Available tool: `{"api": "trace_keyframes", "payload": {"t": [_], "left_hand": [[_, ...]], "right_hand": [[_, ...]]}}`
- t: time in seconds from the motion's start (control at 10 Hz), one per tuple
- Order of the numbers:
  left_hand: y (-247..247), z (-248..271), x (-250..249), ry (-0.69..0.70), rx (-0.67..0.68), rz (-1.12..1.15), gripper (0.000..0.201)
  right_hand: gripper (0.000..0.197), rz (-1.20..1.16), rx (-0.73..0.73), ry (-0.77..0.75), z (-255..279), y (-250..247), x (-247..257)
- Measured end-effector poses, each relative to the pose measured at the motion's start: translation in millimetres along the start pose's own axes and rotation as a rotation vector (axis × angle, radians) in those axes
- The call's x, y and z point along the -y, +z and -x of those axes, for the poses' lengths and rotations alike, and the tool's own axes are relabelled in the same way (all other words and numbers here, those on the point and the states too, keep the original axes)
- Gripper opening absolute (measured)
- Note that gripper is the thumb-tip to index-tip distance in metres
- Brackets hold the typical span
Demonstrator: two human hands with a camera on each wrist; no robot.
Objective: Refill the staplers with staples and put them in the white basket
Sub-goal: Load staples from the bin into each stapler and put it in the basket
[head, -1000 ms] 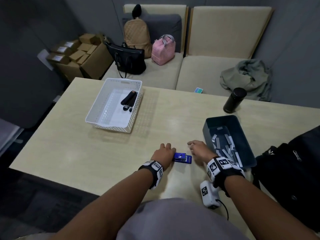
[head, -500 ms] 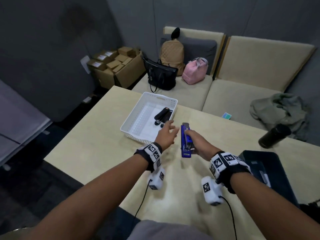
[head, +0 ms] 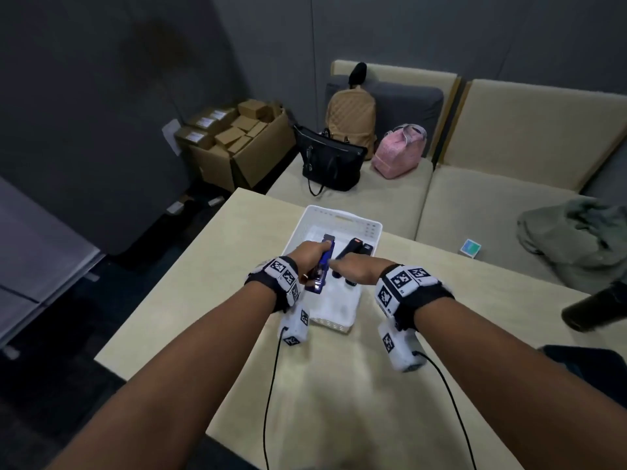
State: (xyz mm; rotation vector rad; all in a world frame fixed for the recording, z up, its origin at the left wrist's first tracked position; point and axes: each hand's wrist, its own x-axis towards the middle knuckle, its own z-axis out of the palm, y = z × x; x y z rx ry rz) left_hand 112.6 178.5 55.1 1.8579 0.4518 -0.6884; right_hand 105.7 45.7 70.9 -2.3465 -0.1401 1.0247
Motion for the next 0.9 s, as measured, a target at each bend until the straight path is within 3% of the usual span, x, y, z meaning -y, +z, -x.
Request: {"api": "trace_keyframes", "payload": {"t": [0.1, 0.3, 0.4, 0.5, 0.8, 0.9], "left_hand": [[-16.7, -36.8, -0.1, -0.002, -0.002, -0.194, 0.039], [-26.0, -103.7, -5.0, -0.039, 0.026, -0.360, 0.049], [-19.0, -130.2, -6.9, 0.015, 0.055, -0.411, 0.052], [-4.9, -148.8, -6.6, 0.072, 0.057, -0.518, 0.049], [20.7, -144.2, -8.5, 0.185, -0.056, -0.798, 0.042], [15.4, -144.8, -13.1, 0.197, -0.046, -0.687, 0.056]], "right_hand": [[0.037, 0.169, -0.035, 0.014, -17.9, -7.1, -6.4], [0.042, 0.324, -0.152, 0.183, -54.4, -15.3, -34.2], [0.047, 0.251, -0.280, 0.209, -69.1, -14.6, -45.4], [0.047, 0.082, -0.357, 0.174, -84.5, -10.8, -47.9], [0.049, 0.119, -0.357, 0.109, -91.3, -1.6, -54.4], [0.043, 0.078, -0.327, 0.007, -77.9, -15.7, -55.1]]}}
